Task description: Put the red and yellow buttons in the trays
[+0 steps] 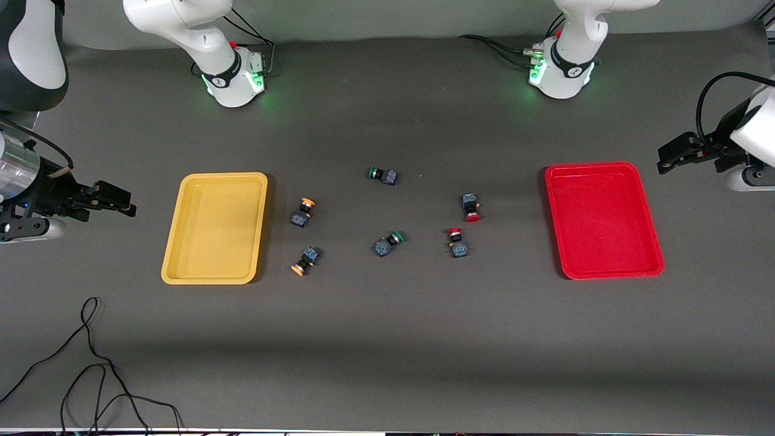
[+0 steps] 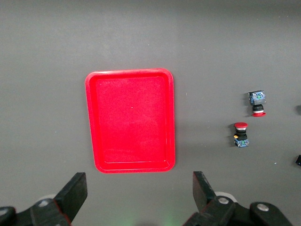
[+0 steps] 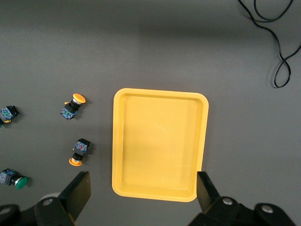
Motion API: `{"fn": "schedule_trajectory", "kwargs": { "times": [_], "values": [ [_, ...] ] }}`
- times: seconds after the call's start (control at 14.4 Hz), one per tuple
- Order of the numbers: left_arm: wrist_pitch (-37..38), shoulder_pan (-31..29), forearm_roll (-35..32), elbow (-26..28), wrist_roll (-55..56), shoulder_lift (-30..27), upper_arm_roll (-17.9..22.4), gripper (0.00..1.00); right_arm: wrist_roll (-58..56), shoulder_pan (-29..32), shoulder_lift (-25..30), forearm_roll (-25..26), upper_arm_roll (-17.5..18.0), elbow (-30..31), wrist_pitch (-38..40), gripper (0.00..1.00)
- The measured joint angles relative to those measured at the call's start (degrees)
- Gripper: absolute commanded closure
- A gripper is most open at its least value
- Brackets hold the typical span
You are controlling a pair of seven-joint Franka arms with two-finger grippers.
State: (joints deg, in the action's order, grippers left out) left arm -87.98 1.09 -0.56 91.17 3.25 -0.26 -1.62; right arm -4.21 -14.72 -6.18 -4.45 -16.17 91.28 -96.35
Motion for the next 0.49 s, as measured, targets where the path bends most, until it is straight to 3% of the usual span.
{"fn": "schedule_trajectory", "kwargs": {
  "times": [0.49],
  "values": [
    [0.00, 0.00, 0.00, 0.00, 0.00, 0.00, 0.00, 0.00, 0.03, 0.11, -0.02, 0.00, -0.56, 0.05, 0.62, 0.00]
  ]
}}
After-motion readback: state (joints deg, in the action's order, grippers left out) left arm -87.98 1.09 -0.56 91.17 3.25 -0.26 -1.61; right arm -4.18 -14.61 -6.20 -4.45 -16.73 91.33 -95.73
